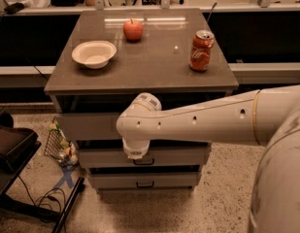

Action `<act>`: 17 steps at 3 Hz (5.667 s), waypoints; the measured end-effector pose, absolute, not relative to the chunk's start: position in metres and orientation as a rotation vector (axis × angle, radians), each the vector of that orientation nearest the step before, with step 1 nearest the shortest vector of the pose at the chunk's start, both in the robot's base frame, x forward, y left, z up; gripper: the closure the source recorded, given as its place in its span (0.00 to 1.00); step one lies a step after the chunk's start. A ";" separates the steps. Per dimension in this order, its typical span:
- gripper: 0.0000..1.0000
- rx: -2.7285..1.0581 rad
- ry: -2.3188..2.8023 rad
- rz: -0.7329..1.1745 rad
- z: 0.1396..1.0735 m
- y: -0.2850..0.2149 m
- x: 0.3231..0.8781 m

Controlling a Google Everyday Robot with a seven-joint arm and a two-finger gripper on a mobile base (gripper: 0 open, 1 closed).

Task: Open top drawer

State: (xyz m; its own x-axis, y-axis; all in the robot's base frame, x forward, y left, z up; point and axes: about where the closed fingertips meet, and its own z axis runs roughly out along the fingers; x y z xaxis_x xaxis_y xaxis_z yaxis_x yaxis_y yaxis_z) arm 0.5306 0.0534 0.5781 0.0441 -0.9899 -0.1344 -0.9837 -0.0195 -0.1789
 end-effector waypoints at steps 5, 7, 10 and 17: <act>0.00 -2.112 2.060 -0.070 0.592 0.041 0.534; 0.00 -2.128 2.117 -0.135 0.607 0.022 0.533; 0.64 -2.128 2.126 -0.130 0.597 0.020 0.529; 1.00 -2.040 2.173 -0.215 0.618 0.008 0.487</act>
Offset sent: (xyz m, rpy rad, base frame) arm 0.0000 0.0000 0.0000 0.0000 0.0000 0.0000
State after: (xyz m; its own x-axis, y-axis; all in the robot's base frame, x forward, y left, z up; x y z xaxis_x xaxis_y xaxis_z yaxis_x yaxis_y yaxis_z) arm 0.4865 0.0082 0.6177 -0.0615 -0.9980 -0.0129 -0.9760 0.0628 -0.2083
